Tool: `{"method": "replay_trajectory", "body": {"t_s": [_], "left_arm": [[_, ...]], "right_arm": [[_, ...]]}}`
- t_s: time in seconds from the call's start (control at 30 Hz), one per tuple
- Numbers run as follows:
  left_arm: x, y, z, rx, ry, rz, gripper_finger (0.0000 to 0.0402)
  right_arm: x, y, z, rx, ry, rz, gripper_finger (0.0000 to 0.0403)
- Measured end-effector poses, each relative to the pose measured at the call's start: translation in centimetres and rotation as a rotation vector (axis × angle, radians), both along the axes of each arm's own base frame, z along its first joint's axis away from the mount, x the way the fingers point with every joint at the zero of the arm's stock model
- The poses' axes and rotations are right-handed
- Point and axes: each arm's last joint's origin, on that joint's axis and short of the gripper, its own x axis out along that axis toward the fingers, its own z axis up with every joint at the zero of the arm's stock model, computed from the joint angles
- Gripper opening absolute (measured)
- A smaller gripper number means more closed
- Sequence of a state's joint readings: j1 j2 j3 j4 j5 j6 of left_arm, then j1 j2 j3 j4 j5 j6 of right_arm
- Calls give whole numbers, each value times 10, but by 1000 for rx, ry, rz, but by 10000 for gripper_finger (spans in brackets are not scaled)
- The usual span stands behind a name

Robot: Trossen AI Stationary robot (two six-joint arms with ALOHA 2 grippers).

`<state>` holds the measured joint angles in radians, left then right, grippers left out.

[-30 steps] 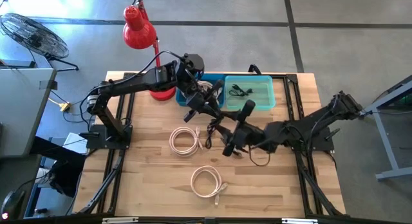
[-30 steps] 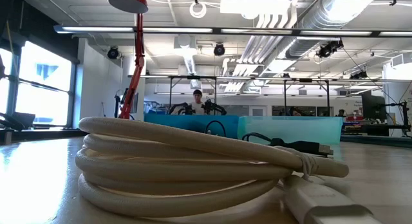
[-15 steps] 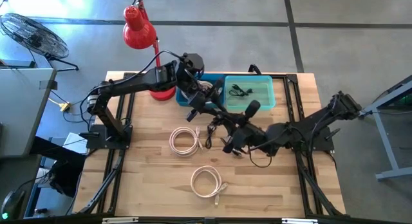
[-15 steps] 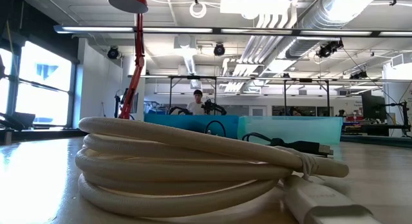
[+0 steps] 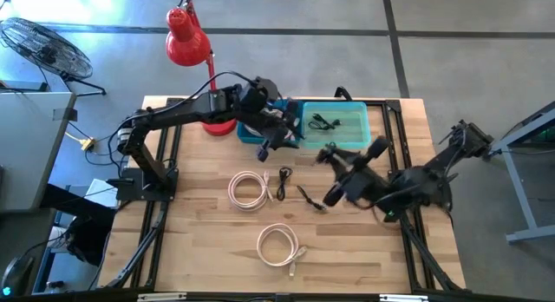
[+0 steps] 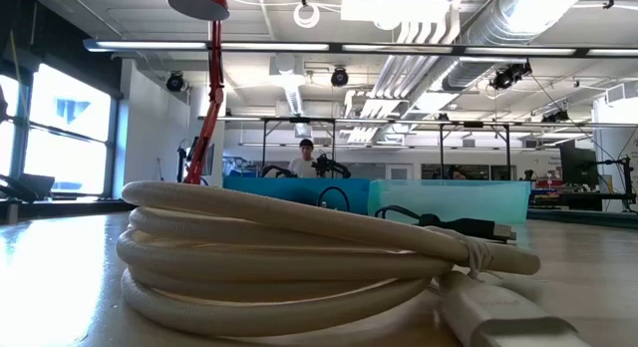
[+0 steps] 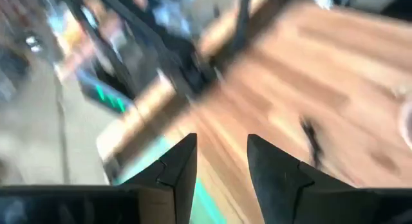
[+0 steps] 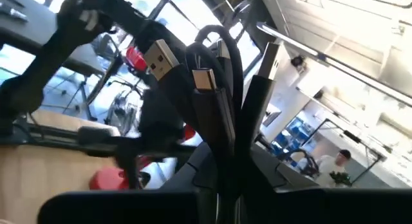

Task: Pick & Place USB Port
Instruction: Put the black charger cable into the green bin

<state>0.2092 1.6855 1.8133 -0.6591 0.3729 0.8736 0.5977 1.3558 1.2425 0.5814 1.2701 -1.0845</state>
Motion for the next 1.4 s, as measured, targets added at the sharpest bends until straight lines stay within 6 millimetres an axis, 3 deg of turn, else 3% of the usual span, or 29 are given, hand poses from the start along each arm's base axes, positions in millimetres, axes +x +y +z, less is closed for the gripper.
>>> {"method": "replay_trajectory", "body": {"t_s": [0.17, 0.43, 0.7, 1.07, 1.4], "left_arm": [[-6, -5, -27, -50, 202, 31, 133], [-8, -29, -74, -113, 429, 79, 133], [-10, -47, -107, -146, 551, 134, 134], [-17, -77, -133, -150, 656, 166, 133], [-16, -96, -142, -108, 630, 161, 133]], "right_arm": [[-3, -19, 8, -13, 0, -46, 32], [-39, -90, 45, 71, -152, -249, 32], [-64, -145, 56, 60, -225, -419, 32], [-52, -218, 21, 183, -185, -407, 32], [-53, -289, -28, 581, -142, -392, 31]]}}
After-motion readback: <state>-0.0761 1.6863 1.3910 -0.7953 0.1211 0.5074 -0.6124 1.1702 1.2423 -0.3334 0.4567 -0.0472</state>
